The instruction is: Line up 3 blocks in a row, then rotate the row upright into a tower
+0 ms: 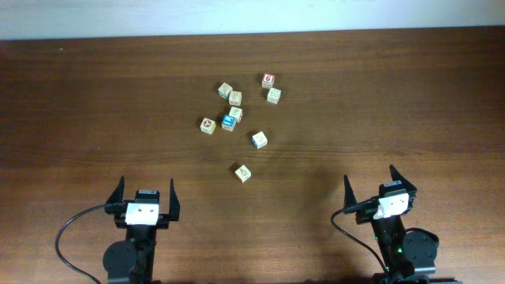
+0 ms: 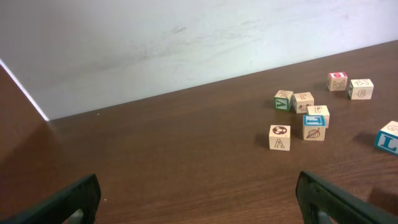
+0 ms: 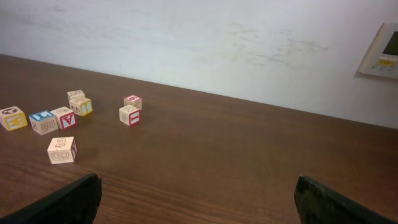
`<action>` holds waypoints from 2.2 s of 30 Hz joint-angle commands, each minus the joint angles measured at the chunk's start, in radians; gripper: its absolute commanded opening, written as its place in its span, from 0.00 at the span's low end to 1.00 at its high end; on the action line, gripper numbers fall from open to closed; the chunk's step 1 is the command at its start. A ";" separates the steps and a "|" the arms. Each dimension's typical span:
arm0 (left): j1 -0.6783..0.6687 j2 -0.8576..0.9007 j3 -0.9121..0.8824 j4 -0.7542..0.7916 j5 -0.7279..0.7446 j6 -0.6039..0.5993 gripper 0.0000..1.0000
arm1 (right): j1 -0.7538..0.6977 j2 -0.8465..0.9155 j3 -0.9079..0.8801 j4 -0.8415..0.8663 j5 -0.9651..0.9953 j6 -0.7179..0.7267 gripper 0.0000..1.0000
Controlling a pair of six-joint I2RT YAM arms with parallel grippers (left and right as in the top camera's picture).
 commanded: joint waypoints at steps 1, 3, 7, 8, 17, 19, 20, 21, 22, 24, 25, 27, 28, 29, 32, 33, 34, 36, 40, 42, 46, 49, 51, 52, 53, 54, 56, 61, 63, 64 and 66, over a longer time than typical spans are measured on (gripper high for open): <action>-0.005 -0.009 -0.009 0.003 -0.011 0.016 0.99 | 0.006 -0.007 -0.008 -0.001 -0.006 0.000 0.98; -0.005 -0.009 -0.009 0.003 -0.011 0.016 0.99 | 0.006 -0.007 -0.008 -0.001 -0.006 0.000 0.98; -0.005 -0.009 -0.009 0.003 -0.011 0.016 0.99 | 0.006 -0.007 -0.008 -0.001 -0.006 0.000 0.99; -0.005 -0.009 -0.009 0.003 -0.011 0.016 0.99 | 0.006 -0.007 -0.008 -0.001 -0.006 0.000 0.98; -0.005 -0.009 -0.009 0.003 -0.011 0.016 0.99 | 0.006 -0.007 -0.008 -0.001 -0.006 0.000 0.98; -0.005 -0.009 -0.009 0.003 -0.011 0.016 0.99 | 0.006 -0.007 -0.008 -0.001 -0.006 0.000 0.98; -0.005 -0.009 -0.009 0.003 -0.011 0.016 0.99 | 0.006 -0.007 -0.008 -0.001 -0.006 0.000 0.98; -0.005 -0.009 -0.009 0.003 -0.011 0.016 0.99 | 0.006 -0.007 -0.008 -0.001 -0.006 0.000 0.98; -0.005 -0.009 -0.009 0.003 -0.011 0.016 0.99 | 0.006 -0.007 -0.008 -0.001 -0.006 0.000 0.98; -0.005 -0.009 -0.009 0.003 -0.011 0.016 0.99 | 0.006 -0.007 -0.008 -0.001 -0.006 0.000 0.98; -0.005 -0.009 -0.009 0.003 -0.011 0.016 0.99 | 0.006 -0.007 -0.008 -0.001 -0.006 0.000 0.99; -0.005 -0.009 -0.009 0.003 -0.014 0.016 0.99 | 0.006 -0.007 -0.008 -0.001 -0.006 0.000 0.98; -0.005 -0.009 -0.009 0.003 -0.014 0.016 0.99 | 0.006 -0.007 -0.008 -0.001 -0.009 0.001 0.98; -0.005 -0.009 -0.009 0.003 -0.014 0.016 0.99 | 0.006 -0.007 -0.008 -0.001 -0.010 0.000 0.98; -0.005 -0.009 -0.009 0.003 -0.014 0.016 0.99 | 0.006 -0.007 -0.008 0.000 -0.007 0.000 0.98; -0.005 -0.009 -0.009 0.003 -0.014 0.016 0.99 | 0.006 -0.007 -0.008 0.004 -0.009 0.001 0.98; -0.005 -0.008 -0.009 0.002 -0.009 -0.006 0.99 | 0.006 -0.007 -0.008 0.007 -0.011 0.001 0.98; -0.005 -0.007 -0.009 0.022 0.003 -0.011 0.99 | 0.006 -0.007 -0.008 0.008 -0.022 0.016 0.99; -0.005 0.024 0.021 -0.002 0.042 -0.171 0.99 | 0.005 0.005 0.025 0.023 -0.093 0.039 0.99; -0.005 0.072 0.066 -0.011 0.077 -0.192 0.99 | 0.005 0.032 0.065 0.022 -0.119 0.047 0.98; -0.005 0.315 0.299 -0.087 0.115 -0.192 0.99 | 0.005 0.208 0.205 0.021 -0.211 0.061 0.98; -0.005 0.589 0.542 -0.192 0.137 -0.199 0.99 | 0.005 0.484 0.456 -0.115 -0.343 0.061 0.98; -0.005 0.730 0.673 -0.269 0.175 -0.200 0.99 | 0.005 0.632 0.621 -0.251 -0.360 0.061 0.98; -0.005 0.798 0.740 -0.311 0.188 -0.199 0.99 | 0.005 0.701 0.701 -0.325 -0.360 0.060 0.98; -0.005 0.893 0.837 -0.373 0.189 -0.199 0.99 | 0.005 0.818 0.838 -0.438 -0.360 0.060 0.99; -0.005 0.995 0.946 -0.439 0.190 -0.199 0.99 | 0.007 0.915 0.952 -0.532 -0.359 0.056 0.98; -0.005 1.138 1.109 -0.546 0.190 -0.199 0.99 | 0.021 1.101 1.156 -0.700 -0.355 0.037 0.98; -0.005 1.412 1.420 -0.801 0.250 -0.199 0.99 | 0.207 1.513 1.524 -0.911 -0.266 -0.049 0.98; -0.005 1.445 1.421 -0.819 0.249 -0.199 0.99 | 0.293 1.653 1.591 -0.912 -0.250 -0.049 0.98; -0.005 1.457 1.421 -0.832 0.249 -0.199 0.99 | 0.330 1.716 1.596 -0.866 -0.249 -0.049 0.98; -0.005 1.469 1.421 -0.845 0.249 -0.199 0.99 | 0.375 1.825 1.596 -0.766 -0.282 0.020 0.98</action>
